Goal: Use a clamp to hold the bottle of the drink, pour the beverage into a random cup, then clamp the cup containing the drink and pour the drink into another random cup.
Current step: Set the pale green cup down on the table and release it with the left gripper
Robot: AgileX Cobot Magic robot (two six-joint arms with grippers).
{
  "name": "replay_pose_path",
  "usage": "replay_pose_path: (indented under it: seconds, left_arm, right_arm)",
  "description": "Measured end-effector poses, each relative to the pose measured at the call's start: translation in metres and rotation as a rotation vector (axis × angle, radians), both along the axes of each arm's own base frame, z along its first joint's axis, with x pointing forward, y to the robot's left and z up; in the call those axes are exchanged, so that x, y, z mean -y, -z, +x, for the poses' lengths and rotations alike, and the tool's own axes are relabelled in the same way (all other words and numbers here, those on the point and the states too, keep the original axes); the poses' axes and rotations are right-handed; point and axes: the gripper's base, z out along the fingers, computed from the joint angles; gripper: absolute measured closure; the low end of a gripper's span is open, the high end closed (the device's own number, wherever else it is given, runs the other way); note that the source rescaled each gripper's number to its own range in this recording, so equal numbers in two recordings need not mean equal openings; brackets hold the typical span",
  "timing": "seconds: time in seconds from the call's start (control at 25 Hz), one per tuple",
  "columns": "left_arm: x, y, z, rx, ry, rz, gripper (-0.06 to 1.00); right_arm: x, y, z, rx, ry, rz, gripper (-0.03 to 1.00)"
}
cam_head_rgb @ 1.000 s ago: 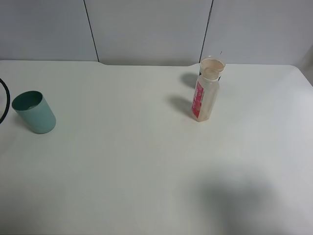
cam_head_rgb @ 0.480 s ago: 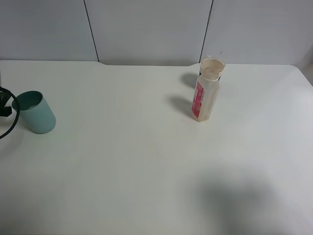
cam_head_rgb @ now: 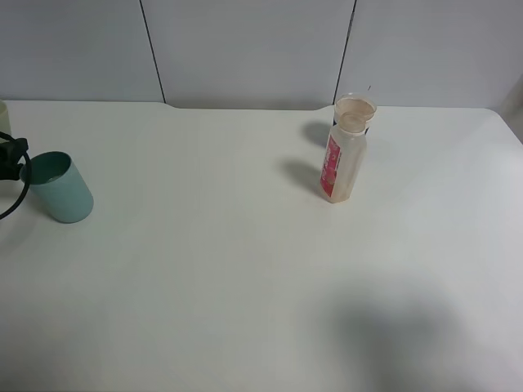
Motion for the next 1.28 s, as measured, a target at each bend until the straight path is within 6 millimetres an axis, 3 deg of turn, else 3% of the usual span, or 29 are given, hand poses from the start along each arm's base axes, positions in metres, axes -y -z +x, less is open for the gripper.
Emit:
replay_pose_path:
  seconds: [0.32, 1.0, 1.28]
  left_arm:
    - [-0.004, 0.002, 0.018, 0.020, 0.032, -0.051, 0.92]
    - [0.038, 0.017, 0.078, 0.064, 0.222, -0.037, 0.92]
    - [0.042, 0.025, 0.093, 0.066, 0.229, -0.091, 0.92]
  right_arm:
    - [0.000, 0.000, 0.000, 0.000, 0.000, 0.000, 0.06]
    - [0.000, 0.000, 0.000, 0.000, 0.000, 0.000, 0.06]
    - [0.000, 0.000, 0.000, 0.000, 0.000, 0.000, 0.06]
